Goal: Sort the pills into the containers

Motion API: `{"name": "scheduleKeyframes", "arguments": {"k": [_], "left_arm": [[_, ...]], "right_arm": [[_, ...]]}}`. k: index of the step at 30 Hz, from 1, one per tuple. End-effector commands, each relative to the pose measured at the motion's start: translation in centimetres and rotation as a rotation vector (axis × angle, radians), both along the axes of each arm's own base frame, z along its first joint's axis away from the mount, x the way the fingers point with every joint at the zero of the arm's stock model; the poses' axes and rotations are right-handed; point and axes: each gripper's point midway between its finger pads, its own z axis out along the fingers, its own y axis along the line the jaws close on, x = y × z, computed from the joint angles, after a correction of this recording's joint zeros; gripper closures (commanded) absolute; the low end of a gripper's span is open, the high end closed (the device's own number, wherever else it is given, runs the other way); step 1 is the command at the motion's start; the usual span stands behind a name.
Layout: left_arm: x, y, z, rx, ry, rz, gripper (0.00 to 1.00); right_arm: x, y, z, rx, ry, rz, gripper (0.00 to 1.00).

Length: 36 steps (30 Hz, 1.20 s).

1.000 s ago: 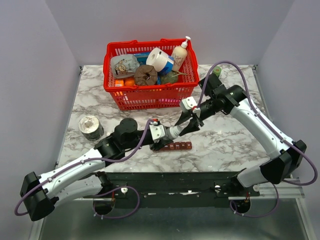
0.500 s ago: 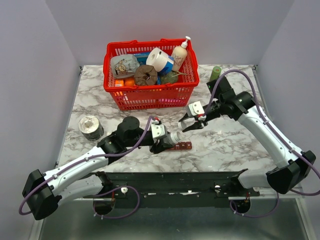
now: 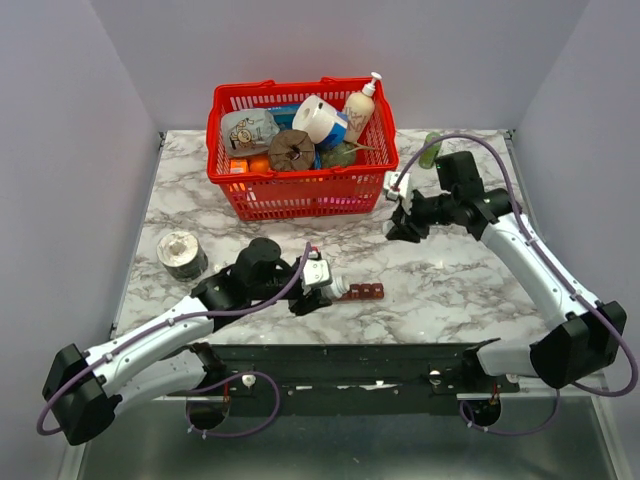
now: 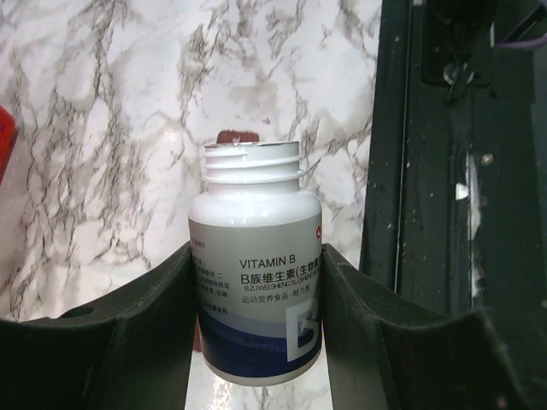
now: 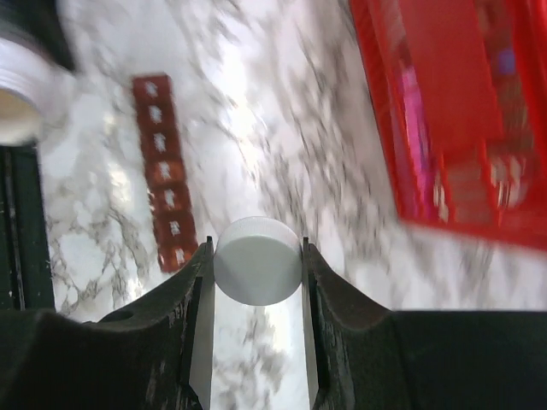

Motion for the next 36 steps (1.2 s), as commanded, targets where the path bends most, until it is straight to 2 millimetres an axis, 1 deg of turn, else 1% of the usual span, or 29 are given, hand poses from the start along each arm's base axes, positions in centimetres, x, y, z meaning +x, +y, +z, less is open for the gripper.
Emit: {"name": "scheduleKeyframes", "arguments": {"k": [1,2,3,4,5,6,7,8,9,12,16,22,26,29,30,33,35,36], "left_arm": [[0.8,2.4,-3.2,0.125,-0.057,0.059,1.00],[1.0,2.6,-3.4,0.139,-0.066,0.065,1.00],[1.2,2.8,-3.7,0.157,-0.086,0.064,1.00],[1.5,3.1,-4.0,0.175,-0.099,0.077,1.00],[1.7,3.1,-4.1,0.183,-0.108,0.081,1.00],[1.9,3.2,-4.2,0.192,-0.119,0.084,1.00],[2.0,3.2,-4.2,0.195,-0.119,0.089,1.00],[2.1,3.3,-4.3,0.201,-0.121,0.095,1.00],[2.1,3.3,-4.4,0.202,-0.119,0.095,1.00],[2.1,3.4,-4.7,0.203,-0.112,0.099,1.00],[2.2,3.3,-4.2,0.177,-0.132,0.109,1.00],[2.2,3.3,-4.1,0.168,-0.132,0.111,1.00],[2.2,3.2,-3.8,0.149,-0.137,0.113,1.00],[2.2,3.0,-3.3,0.129,-0.140,0.116,1.00],[2.1,3.0,-3.2,0.123,-0.138,0.115,1.00],[2.0,2.7,-2.7,0.095,-0.135,0.110,1.00],[1.9,2.5,-2.6,0.085,-0.132,0.106,1.00],[1.9,2.5,-2.5,0.082,-0.131,0.102,1.00]], "right_arm": [[3.6,-6.9,-5.9,-0.087,0.191,-0.492,0.78],[4.3,-8.2,-7.0,-0.107,0.176,-0.544,0.78],[4.2,-10.0,-9.5,-0.186,0.174,-0.605,0.76],[4.4,-10.9,-10.7,-0.222,0.166,-0.637,0.76],[5.1,-11.7,-12.0,-0.249,0.166,-0.665,0.75],[5.1,-12.4,-13.1,-0.275,0.180,-0.684,0.75],[5.1,-12.8,-14.2,-0.291,0.208,-0.693,0.75],[5.4,-13.3,-14.7,-0.293,0.225,-0.712,0.75],[5.4,-13.5,-16.0,-0.309,0.258,-0.714,0.75],[5.4,-13.9,-17.4,-0.331,0.300,-0.726,0.74],[5.0,-13.9,-18.1,-0.333,0.324,-0.716,0.74],[4.7,-14.1,-18.7,-0.343,0.354,-0.722,0.73],[4.6,-14.4,-19.8,-0.367,0.397,-0.734,0.71],[4.5,-14.5,-20.2,-0.373,0.418,-0.736,0.59],[4.3,-14.5,-20.3,-0.374,0.425,-0.733,0.48],[4.2,-14.3,-20.2,-0.360,0.434,-0.729,0.33],[4.2,-14.3,-20.0,-0.357,0.433,-0.728,0.31],[4.3,-14.4,-19.8,-0.353,0.427,-0.730,0.27]]}}
